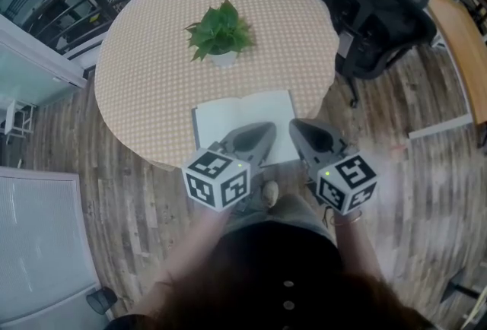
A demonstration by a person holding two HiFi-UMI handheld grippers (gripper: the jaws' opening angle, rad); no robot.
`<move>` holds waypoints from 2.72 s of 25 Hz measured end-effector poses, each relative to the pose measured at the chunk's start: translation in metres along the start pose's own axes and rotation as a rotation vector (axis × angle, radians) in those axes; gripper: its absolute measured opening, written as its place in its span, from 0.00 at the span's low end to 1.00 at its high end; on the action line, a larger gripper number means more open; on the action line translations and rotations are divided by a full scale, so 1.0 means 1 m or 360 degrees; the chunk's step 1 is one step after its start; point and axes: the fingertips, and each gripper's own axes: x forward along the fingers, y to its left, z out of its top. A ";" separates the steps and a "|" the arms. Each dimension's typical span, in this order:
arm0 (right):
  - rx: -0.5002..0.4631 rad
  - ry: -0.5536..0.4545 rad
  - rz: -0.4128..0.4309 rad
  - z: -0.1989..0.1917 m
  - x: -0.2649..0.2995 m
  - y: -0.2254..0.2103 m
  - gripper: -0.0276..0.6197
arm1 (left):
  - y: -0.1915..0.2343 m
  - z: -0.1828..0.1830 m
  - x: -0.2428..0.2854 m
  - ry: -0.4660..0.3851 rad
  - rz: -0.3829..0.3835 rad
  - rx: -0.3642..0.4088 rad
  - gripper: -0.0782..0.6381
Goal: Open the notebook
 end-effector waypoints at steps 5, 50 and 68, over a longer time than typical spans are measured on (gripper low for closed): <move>-0.0058 -0.0065 -0.0029 0.009 -0.005 0.007 0.06 | -0.003 0.000 -0.007 -0.0023 0.0030 0.0025 0.12; -0.0101 -0.0021 -0.0014 -0.001 -0.005 0.041 0.06 | -0.009 -0.014 -0.042 -0.0013 0.0118 0.0026 0.12; -0.0123 -0.0026 -0.0033 0.005 -0.015 0.041 0.06 | -0.026 0.000 -0.037 -0.0010 0.0114 0.0121 0.12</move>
